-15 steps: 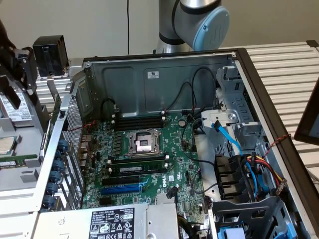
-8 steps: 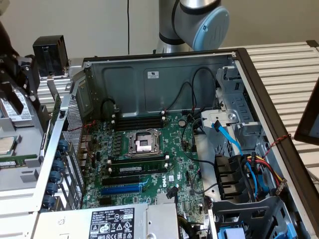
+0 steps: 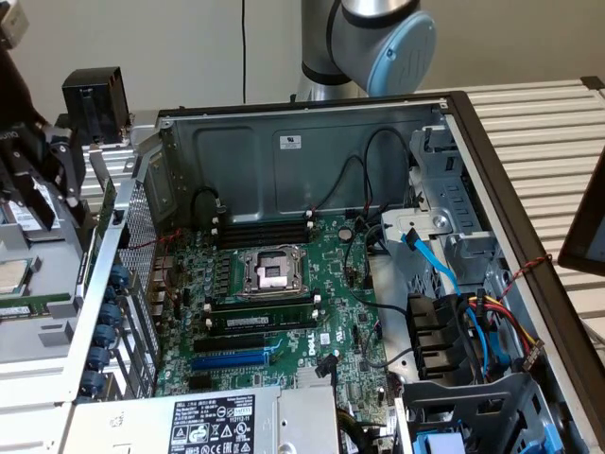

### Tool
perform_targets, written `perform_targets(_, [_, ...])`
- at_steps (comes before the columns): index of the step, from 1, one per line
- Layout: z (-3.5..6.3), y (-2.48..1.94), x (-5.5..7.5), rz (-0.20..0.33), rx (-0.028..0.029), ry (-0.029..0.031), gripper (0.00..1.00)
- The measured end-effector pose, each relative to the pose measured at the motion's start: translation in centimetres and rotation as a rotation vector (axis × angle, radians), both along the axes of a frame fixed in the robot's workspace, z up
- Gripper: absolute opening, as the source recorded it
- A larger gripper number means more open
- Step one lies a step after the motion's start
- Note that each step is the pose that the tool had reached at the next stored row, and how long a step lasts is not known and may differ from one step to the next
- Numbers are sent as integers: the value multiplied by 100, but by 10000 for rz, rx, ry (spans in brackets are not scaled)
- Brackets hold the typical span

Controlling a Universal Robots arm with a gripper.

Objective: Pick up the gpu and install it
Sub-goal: 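Pick up the gpu and move the gpu toward the slot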

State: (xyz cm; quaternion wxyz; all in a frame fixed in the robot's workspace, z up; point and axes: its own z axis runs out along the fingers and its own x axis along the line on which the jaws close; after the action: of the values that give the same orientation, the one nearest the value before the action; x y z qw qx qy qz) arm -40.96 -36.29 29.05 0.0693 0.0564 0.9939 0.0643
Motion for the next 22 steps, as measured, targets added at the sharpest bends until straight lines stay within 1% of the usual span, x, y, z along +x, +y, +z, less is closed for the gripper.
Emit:
perform_targets(1, [-14, 0, 15, 0, 26, 2, 49])
perform_targets(5, [-81, -5, 51, 0, 88, 2, 49])
perform_targets(7, [-115, -9, 54, 0, 131, 3, 49])
perform_targets(9, [-143, -25, 54, 0, 198, 2, 49])
perform_targets(11, [-170, -38, 54, 0, 283, 2, 49])
perform_targets(12, [-182, -40, 54, 3, 303, -1, 49])
perform_targets(16, [-240, -41, 56, 13, 344, 0, 49])
perform_targets(20, [-305, -42, 59, 14, 366, -4, 49])
perform_targets(22, [-327, -42, 66, 19, 384, -18, 49])
